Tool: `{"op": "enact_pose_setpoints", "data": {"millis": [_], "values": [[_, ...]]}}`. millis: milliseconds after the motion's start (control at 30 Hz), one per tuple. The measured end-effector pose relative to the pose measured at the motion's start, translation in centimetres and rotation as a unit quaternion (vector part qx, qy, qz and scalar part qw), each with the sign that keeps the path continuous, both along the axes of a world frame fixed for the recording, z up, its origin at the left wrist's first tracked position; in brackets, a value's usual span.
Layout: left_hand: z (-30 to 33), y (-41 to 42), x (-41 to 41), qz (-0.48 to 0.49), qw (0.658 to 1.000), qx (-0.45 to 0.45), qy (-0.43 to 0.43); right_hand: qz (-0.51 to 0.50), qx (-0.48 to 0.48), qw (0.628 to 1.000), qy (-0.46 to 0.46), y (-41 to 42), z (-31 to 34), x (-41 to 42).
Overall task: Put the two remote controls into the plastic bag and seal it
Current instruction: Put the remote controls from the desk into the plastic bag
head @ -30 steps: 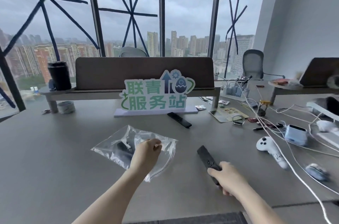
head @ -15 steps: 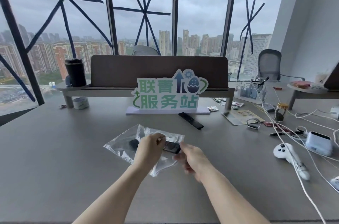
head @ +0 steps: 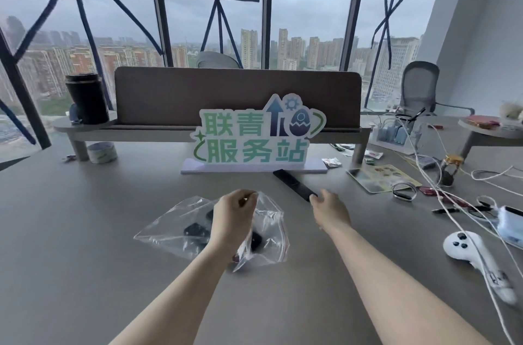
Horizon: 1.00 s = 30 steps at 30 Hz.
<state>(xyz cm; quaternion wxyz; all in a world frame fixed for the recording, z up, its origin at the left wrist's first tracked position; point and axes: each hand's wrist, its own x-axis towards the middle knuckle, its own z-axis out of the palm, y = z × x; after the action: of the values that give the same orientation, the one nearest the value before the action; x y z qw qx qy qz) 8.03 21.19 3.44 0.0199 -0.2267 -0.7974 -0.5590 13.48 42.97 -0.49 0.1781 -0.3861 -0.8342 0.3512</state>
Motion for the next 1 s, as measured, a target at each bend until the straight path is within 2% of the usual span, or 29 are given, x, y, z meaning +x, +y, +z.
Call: {"op": "enact_pose_setpoints", "data": {"millis": [200,367,433,500,600,667,733,867,933,1000], "values": [[-1.6,0.6,-1.5,-0.053,0.996,-0.068,-0.024,-0.002,0.067,0.996,-0.064,2.2,-2.2,-5.1],[-2.2,0.9,-1.7,-0.052,0.994,-0.086,-0.032,0.003,0.116,0.989,-0.086,1.9,-2.1,-5.3],[-1.9,0.4,-0.8,-0.052,0.995,-0.077,-0.036,0.020,0.079,0.995,-0.060,1.1,-1.1,-3.5],[-1.7,-0.4,0.1,-0.046,0.996,-0.065,-0.041,0.014,-0.011,1.000,0.017,0.0,-0.2,-0.4],[-1.7,-0.6,-0.4,-0.015,0.997,-0.055,-0.060,-0.034,-0.179,0.970,0.163,-0.8,0.2,4.3],[-1.6,-0.7,-0.2,-0.003,0.997,-0.052,-0.056,-0.027,-0.239,0.948,0.208,-1.7,1.4,8.4],[-1.1,-0.9,1.1,-0.005,0.998,-0.043,-0.048,0.010,-0.272,0.941,0.199,-3.3,3.2,12.6],[-0.3,-0.8,3.2,-0.013,0.998,-0.059,-0.014,0.081,-0.238,0.966,0.057,-7.4,3.5,14.9],[-0.1,-1.1,4.3,-0.015,0.997,-0.080,0.008,0.092,-0.212,0.972,0.051,-9.5,2.8,13.4],[0.0,-2.0,4.9,-0.011,0.996,-0.089,0.020,0.121,-0.242,0.959,0.087,-11.7,2.6,11.1]]}}
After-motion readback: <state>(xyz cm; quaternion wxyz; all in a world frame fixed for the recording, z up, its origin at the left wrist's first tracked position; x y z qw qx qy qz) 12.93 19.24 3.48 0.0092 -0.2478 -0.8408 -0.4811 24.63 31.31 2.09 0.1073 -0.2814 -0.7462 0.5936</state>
